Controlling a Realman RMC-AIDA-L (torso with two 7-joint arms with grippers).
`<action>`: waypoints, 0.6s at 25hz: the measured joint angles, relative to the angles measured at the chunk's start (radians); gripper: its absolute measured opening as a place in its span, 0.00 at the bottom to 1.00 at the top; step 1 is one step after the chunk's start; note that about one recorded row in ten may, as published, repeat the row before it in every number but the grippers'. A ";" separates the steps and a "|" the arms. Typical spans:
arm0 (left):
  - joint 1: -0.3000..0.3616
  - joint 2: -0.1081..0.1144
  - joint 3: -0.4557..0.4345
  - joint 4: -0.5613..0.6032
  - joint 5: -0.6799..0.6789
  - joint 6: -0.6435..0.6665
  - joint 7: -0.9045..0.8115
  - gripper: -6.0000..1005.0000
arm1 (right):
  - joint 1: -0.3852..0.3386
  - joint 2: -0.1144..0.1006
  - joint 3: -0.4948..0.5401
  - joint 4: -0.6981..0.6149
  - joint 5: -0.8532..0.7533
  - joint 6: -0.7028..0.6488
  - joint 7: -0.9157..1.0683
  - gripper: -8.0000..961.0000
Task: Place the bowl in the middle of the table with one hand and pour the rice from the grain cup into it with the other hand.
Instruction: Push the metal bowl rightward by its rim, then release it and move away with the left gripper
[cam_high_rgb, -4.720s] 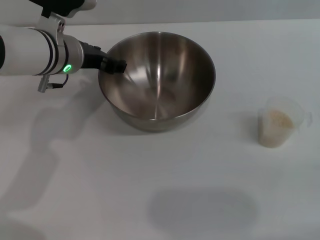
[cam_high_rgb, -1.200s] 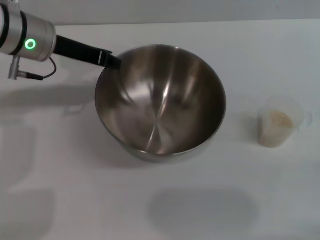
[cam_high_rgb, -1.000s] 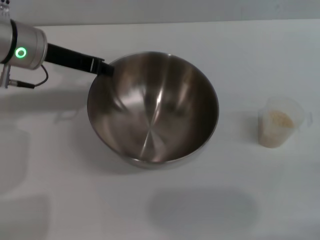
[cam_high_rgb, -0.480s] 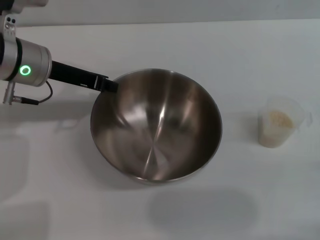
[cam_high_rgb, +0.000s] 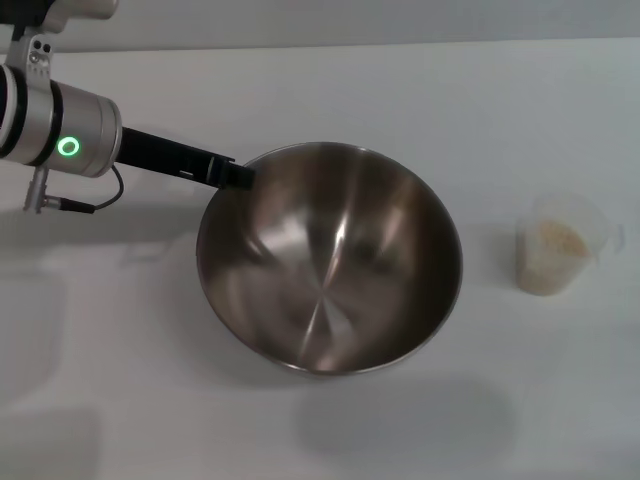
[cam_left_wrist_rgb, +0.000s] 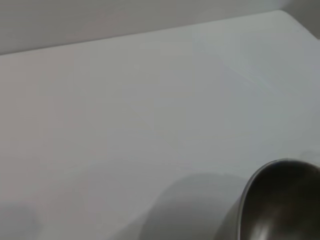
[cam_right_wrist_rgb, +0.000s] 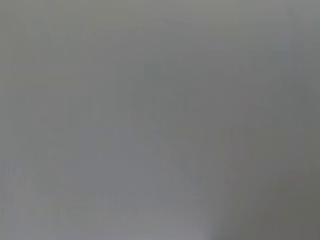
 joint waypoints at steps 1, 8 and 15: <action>0.000 0.000 0.000 0.002 -0.014 0.000 0.008 0.05 | 0.000 0.000 0.000 0.000 0.000 0.000 0.000 0.85; 0.017 0.002 -0.001 -0.004 -0.129 -0.001 0.079 0.12 | 0.000 0.000 0.000 0.000 0.000 -0.002 0.000 0.85; 0.034 0.001 -0.005 -0.074 -0.155 0.030 0.141 0.33 | 0.000 0.000 0.000 -0.001 0.000 -0.003 0.000 0.85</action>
